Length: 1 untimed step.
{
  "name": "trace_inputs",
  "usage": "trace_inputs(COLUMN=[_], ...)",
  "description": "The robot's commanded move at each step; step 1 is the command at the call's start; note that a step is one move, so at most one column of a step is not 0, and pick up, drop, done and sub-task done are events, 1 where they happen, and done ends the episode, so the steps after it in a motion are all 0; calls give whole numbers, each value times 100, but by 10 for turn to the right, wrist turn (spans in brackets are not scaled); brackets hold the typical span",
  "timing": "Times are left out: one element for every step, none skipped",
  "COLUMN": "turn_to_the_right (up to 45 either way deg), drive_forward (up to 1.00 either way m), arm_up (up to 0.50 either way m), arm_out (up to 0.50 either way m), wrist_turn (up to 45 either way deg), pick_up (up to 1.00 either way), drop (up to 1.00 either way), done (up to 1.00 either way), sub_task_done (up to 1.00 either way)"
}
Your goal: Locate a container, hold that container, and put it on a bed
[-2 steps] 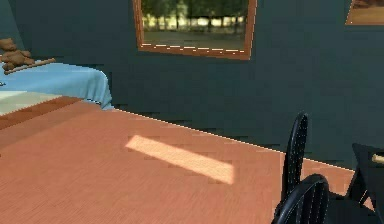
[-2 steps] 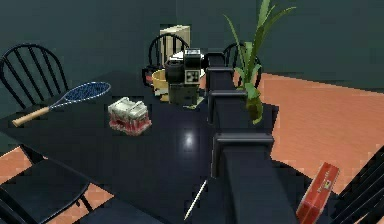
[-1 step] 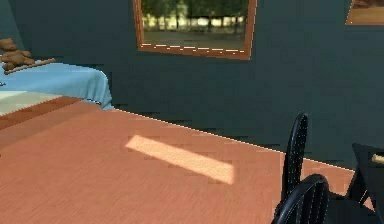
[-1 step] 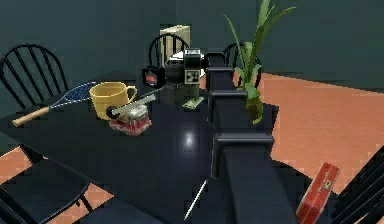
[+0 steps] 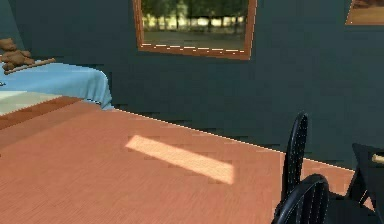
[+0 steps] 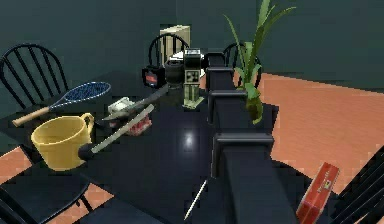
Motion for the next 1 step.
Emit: trace_inputs(turn_to_the_right=[0], drive_forward=[0], arm_up=[0], arm_out=[0], wrist_turn=[-300], pick_up=[0], drop=[0], done=[0], sub_task_done=[0])
